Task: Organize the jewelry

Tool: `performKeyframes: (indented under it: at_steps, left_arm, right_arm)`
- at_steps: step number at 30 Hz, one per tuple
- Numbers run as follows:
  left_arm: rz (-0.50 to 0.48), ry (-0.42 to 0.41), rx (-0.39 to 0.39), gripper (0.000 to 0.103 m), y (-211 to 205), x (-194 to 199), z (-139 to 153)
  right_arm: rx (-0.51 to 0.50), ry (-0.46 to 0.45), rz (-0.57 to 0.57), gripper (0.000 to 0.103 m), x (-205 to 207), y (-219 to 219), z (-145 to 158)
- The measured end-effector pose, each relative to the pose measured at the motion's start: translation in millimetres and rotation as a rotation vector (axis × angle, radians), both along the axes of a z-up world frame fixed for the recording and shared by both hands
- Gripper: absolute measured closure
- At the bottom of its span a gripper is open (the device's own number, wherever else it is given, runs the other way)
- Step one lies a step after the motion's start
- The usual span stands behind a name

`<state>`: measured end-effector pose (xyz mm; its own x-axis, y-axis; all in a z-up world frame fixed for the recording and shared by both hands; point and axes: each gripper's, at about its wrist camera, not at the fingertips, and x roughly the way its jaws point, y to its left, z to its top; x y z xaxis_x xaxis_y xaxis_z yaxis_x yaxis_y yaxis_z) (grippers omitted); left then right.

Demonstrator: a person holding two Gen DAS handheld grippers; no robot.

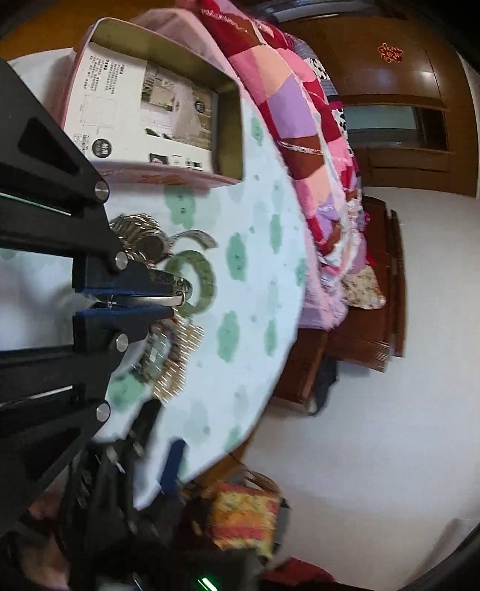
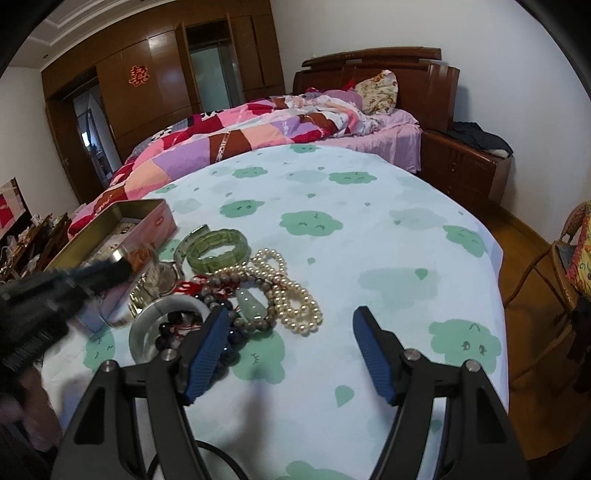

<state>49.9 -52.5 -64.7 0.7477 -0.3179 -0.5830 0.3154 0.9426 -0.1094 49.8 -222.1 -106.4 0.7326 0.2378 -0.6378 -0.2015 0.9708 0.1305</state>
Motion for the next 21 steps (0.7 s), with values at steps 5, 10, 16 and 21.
performKeyframes:
  at_steps: [5, 10, 16, 21]
  left_arm:
    - [0.015, -0.042, -0.060, 0.099, 12.2, -4.3, 19.1]
    - [0.043, -0.064, -0.090, 0.099, 24.2, -2.4, 28.7]
    - [0.060, -0.070, -0.084, 0.099, 30.0, 8.3, 30.0]
    - [0.068, -0.100, -0.101, 0.099, 36.2, 10.2, 40.7]
  right_arm:
    - [-0.006, 0.005, 0.018, 0.031, -0.5, 5.5, -2.8]
    - [0.002, 0.013, 0.035, 0.035, 1.1, 6.2, -3.5]
    - [0.011, 0.029, 0.093, 0.041, 17.6, 14.5, 11.3]
    - [-0.062, -0.008, 0.140, 0.049, 43.3, 34.3, 34.0]
